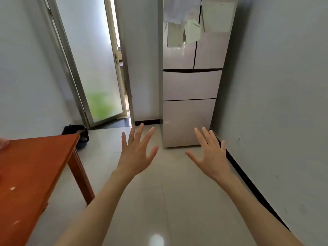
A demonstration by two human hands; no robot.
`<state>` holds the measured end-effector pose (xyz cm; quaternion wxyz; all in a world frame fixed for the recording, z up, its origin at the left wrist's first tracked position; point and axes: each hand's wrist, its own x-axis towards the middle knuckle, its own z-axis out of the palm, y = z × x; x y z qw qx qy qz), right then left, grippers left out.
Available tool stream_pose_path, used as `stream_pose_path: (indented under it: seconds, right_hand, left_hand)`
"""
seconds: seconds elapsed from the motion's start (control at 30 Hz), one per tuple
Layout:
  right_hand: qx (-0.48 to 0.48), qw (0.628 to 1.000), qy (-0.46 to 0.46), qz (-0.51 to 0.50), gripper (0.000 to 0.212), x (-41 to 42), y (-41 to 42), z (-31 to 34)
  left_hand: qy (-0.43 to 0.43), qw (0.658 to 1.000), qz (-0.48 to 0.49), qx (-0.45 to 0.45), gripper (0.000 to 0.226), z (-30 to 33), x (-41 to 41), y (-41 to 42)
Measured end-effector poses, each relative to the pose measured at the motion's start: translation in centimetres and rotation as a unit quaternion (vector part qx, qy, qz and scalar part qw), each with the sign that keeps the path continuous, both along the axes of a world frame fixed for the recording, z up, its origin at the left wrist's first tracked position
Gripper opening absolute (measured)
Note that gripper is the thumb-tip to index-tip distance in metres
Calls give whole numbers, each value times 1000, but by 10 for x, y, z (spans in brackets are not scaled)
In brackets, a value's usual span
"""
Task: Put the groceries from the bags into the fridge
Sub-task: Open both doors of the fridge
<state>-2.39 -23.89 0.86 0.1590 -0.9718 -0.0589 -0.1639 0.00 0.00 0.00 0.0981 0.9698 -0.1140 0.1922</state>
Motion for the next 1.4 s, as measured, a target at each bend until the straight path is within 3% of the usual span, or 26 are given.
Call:
stream_pose_path:
  seconds: [0.27,0.63,1.0,1.4]
  right_hand:
    - [54,997,-58,22,77,125,-44,17]
    - [38,998,-54,3,83,340,-78,5]
    - [27,997,-69,-27,77,545,-128,33]
    - [20,998,-51,11,77,750,-230,35]
  left_hand:
    - [-49,999,-15,-11,71,20,117,-49]
    - [-11,999,-16,-46,72,-15,331,-79]
    - [-44,996,-55,-55,72,25,556,-136]
    - [-15,998,-2,-64,78,14,741,-235]
